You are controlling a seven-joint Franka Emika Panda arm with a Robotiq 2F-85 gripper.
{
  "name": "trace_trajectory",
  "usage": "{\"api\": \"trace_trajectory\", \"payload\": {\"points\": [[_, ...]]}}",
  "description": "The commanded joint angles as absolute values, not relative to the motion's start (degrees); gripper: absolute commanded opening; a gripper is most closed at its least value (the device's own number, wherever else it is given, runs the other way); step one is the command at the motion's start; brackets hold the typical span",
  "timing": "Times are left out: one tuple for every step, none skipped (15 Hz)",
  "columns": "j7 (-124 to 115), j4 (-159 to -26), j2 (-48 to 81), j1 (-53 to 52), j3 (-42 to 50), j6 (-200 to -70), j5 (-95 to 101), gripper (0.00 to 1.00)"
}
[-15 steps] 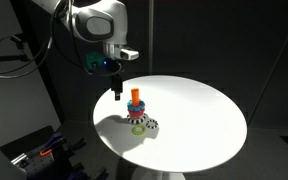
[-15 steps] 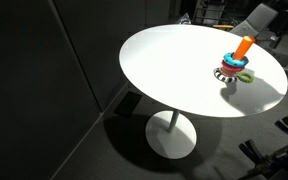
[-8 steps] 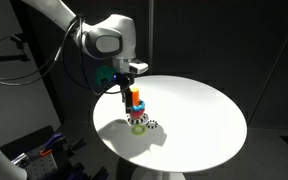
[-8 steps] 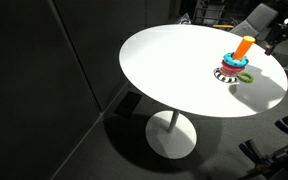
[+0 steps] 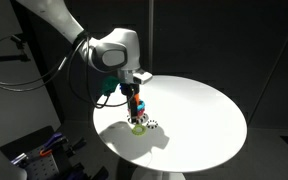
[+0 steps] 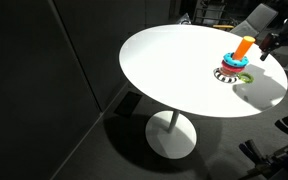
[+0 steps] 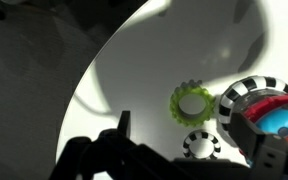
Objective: Put the yellow ring through the pole
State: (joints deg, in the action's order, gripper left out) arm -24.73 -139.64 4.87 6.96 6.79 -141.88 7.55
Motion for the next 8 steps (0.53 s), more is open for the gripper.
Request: {"api": "trace_trajectory", "payload": {"points": [[-26.3, -138.9, 6.5, 6.6, 8.1, -142.6, 8.4, 1.00], [-26.2, -138.8, 6.8, 6.5, 8.3, -142.6, 8.3, 1.00], [-25.9, -138.7, 6.9, 6.5, 8.4, -142.2, 7.7, 1.00], [-25.1, -138.7, 6.6, 6.5, 8.4, -141.5, 6.8, 1.00], [-24.7, -139.5, 6.5, 6.4, 8.4, -142.1, 7.3, 1.00], [-24.7, -139.5, 6.5, 6.4, 8.5, -142.1, 7.3, 1.00], [-24.7, -139.5, 6.5, 6.4, 8.5, -142.1, 7.3, 1.00], [-24.7, -139.4, 6.5, 6.4, 8.5, -142.1, 7.3, 1.00]]}}
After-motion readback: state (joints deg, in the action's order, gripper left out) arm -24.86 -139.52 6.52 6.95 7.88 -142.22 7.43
